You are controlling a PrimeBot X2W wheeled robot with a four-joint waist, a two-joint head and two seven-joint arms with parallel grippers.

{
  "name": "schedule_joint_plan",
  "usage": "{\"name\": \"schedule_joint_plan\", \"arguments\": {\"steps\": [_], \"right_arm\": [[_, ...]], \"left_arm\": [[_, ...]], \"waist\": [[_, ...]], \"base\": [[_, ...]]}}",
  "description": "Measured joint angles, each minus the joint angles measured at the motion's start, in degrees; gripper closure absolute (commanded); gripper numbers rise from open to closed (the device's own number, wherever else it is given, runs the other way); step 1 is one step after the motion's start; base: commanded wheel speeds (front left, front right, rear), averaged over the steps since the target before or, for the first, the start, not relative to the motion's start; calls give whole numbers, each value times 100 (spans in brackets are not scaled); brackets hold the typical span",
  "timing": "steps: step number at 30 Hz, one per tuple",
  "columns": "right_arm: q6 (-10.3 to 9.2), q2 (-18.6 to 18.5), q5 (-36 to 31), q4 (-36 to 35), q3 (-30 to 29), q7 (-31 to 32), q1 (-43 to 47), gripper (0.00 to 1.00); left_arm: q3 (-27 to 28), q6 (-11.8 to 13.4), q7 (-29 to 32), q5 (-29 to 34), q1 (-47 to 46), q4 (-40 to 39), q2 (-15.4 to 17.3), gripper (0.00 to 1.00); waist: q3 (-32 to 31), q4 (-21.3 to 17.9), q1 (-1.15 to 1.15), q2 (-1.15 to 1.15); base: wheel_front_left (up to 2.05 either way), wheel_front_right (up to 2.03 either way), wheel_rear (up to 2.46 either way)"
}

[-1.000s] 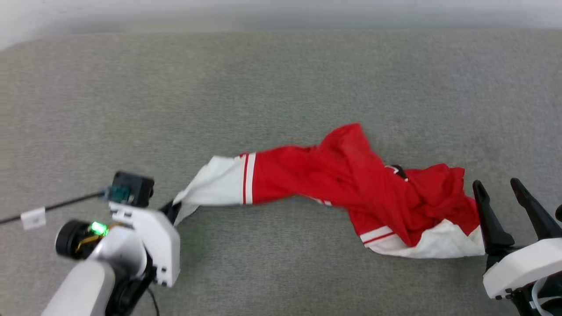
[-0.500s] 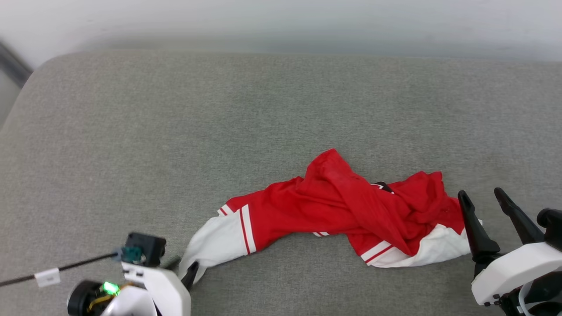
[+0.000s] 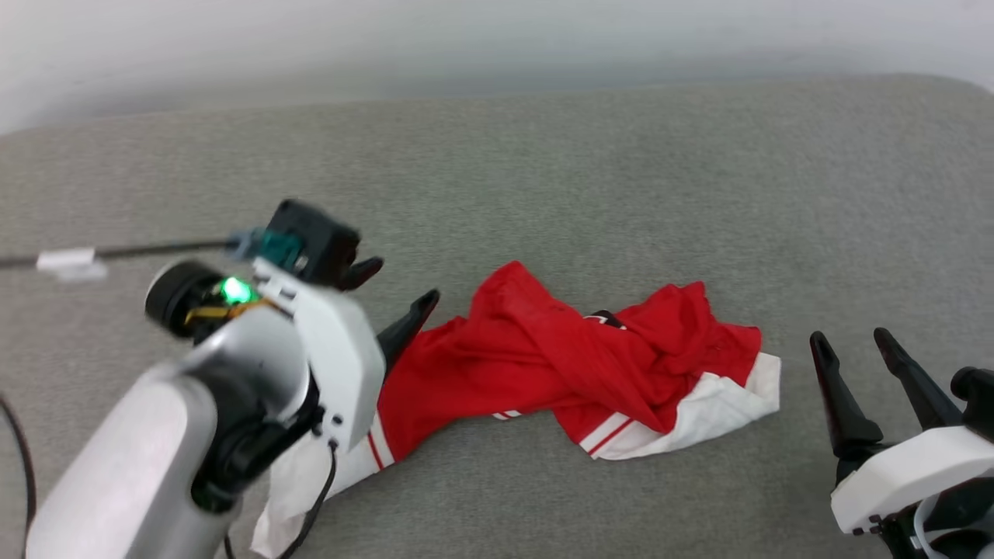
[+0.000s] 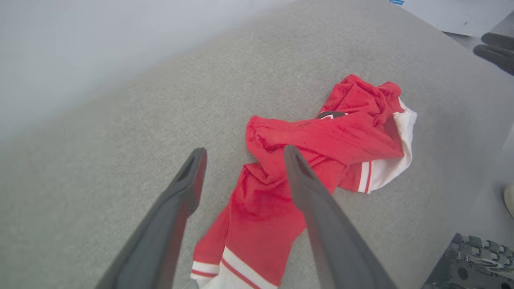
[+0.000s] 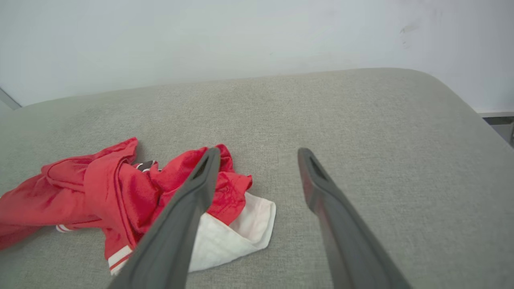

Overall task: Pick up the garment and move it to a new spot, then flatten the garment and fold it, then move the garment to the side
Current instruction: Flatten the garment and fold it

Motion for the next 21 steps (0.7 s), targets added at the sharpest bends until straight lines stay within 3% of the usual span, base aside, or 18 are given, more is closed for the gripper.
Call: {"name": "schedule_joint_plan", "arguments": {"steps": [10,21], "right_arm": [[0,93,46,282,144,-280,-172,0],[0,176,116,691,320,-670,-270,0]], "left_arm": [[-894,-282,1560,-709,-2054,1048,1,0],[-1812,-303,2011,-926,-3032,2390,408,0]], "waist": [[447,-766,0,0],[1115,-1527,0,0]], "base": [[0,0,0],[0,0,0]]}}
